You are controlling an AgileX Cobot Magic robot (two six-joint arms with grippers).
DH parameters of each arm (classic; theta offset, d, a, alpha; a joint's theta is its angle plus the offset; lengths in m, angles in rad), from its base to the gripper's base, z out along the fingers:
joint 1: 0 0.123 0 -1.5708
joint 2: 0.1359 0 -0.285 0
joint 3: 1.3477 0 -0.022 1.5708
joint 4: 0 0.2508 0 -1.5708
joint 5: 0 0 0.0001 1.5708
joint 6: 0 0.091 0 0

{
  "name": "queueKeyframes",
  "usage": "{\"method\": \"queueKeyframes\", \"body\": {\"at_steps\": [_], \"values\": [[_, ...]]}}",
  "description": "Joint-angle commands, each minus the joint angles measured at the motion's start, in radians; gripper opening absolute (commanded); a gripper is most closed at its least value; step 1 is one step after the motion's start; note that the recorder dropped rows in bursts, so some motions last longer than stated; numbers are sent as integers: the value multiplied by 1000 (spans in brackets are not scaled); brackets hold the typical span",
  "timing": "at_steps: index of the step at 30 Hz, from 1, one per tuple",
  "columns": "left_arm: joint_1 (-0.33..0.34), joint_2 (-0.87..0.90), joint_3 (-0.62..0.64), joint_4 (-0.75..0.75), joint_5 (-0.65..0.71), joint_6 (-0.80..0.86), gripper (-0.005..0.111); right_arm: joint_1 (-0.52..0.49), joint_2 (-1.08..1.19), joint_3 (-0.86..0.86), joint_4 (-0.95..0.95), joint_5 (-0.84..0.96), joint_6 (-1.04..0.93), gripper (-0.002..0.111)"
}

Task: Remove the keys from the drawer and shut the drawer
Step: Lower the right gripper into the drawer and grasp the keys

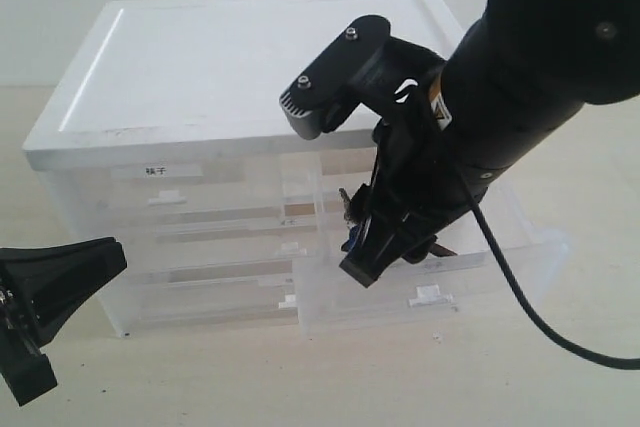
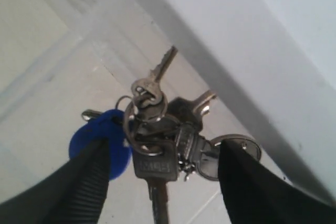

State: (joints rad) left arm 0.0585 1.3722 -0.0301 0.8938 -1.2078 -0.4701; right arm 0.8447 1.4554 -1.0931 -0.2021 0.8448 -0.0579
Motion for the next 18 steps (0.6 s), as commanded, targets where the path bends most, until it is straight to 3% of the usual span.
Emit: {"method": "queueKeyframes", "body": {"at_steps": [1, 8, 15, 18], "values": [[2, 2, 3, 4, -13, -8, 5, -7, 13, -1, 95, -31, -139, 58], [2, 2, 3, 9, -13, -13, 5, -7, 13, -1, -92, 2, -180, 58], [2, 2, 3, 11, -13, -15, 5, -7, 16, -1, -93, 26, -177, 58], [2, 2, 3, 11, -13, -15, 5, -7, 37, -1, -93, 50, -168, 46]]}}
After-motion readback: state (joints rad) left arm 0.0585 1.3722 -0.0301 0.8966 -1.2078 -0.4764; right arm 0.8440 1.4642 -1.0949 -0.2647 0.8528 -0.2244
